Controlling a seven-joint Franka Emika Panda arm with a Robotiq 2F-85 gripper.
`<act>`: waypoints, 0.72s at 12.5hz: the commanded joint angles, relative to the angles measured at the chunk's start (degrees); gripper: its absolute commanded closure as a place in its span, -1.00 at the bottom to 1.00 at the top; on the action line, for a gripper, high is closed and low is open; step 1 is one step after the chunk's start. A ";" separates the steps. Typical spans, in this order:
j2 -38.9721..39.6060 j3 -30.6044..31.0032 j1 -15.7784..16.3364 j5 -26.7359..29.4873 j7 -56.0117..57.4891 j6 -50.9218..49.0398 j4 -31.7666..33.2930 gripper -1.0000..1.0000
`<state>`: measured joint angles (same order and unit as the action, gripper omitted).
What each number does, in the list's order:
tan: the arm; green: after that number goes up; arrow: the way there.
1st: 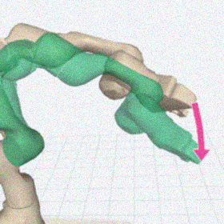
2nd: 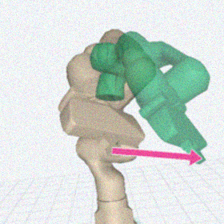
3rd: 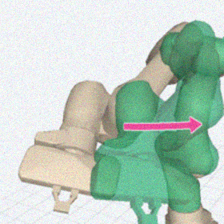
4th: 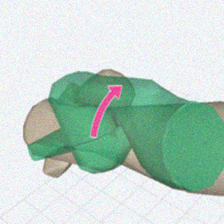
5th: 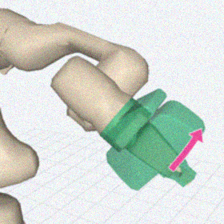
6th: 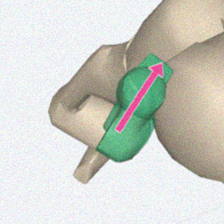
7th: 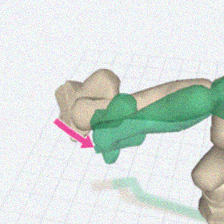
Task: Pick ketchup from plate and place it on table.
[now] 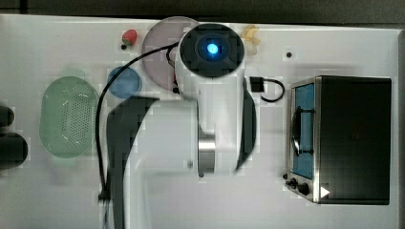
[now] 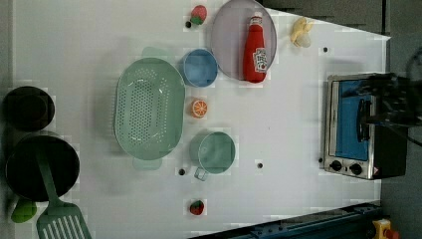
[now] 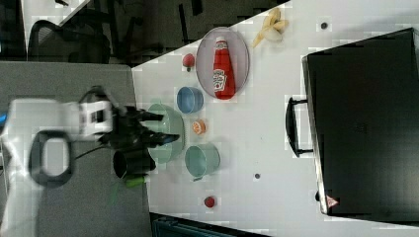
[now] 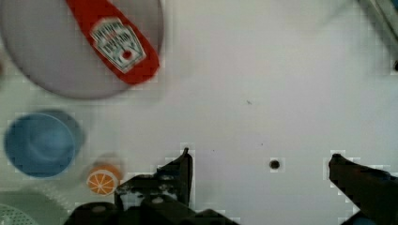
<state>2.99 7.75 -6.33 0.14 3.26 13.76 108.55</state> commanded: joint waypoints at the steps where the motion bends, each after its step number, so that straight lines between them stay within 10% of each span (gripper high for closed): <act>1: 3.85 1.20 -0.02 0.48 4.96 3.33 -1.18 -1.00; 9: 20.82 1.62 1.03 -1.23 26.36 9.38 -11.02 -1.00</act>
<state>24.58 9.43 -5.83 -0.32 22.66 22.58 98.98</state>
